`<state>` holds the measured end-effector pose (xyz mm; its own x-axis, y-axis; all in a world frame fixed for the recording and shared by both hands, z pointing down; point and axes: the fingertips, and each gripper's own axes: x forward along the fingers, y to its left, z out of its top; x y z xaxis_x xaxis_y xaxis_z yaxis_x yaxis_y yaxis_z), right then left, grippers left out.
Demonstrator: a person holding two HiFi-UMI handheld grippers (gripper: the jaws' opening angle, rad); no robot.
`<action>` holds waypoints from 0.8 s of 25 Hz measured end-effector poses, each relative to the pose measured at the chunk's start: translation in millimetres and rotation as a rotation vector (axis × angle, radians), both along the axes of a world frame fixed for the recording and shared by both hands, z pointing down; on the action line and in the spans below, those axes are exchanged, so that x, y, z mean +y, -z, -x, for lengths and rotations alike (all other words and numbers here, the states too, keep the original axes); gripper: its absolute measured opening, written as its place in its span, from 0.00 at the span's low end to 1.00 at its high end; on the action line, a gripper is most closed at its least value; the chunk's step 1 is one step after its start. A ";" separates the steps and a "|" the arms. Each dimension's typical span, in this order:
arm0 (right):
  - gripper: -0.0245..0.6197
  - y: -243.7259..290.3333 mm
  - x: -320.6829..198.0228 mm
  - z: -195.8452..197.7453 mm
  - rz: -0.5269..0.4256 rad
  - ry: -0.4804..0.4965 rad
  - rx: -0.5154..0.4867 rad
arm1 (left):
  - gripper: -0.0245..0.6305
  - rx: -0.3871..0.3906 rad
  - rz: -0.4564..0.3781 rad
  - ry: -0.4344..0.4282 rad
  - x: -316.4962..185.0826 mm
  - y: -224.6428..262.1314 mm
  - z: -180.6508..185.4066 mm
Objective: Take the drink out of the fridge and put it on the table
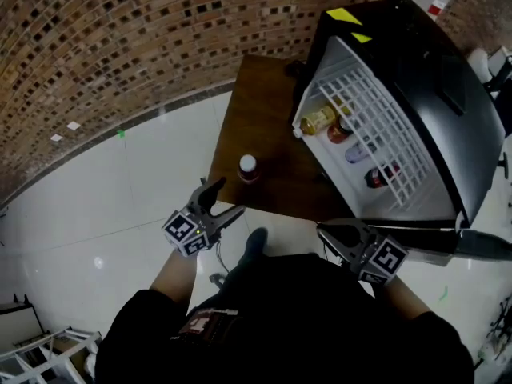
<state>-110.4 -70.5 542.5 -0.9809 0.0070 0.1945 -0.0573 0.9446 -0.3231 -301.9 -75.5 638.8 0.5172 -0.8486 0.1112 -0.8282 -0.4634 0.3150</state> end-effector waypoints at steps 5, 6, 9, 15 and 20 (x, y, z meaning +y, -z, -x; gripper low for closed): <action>0.06 87.9 8.7 -77.0 -0.047 0.050 -0.154 | 0.42 0.212 -0.082 -0.249 27.6 107.9 -138.7; 0.06 103.8 6.8 -97.1 -0.071 0.052 -0.174 | 0.37 0.246 -0.108 -0.297 22.7 129.2 -169.2; 0.06 134.7 6.3 -148.5 -0.148 -0.017 -0.195 | 0.23 0.287 -0.183 -0.442 11.0 177.5 -235.5; 0.06 146.4 -3.8 -258.5 -0.197 -0.370 -0.153 | 0.04 0.176 -0.194 -0.536 -0.3 220.3 -312.1; 0.05 136.1 -16.6 -336.6 -0.164 -0.624 -0.160 | 0.04 0.012 -0.107 -0.595 -12.9 206.3 -356.4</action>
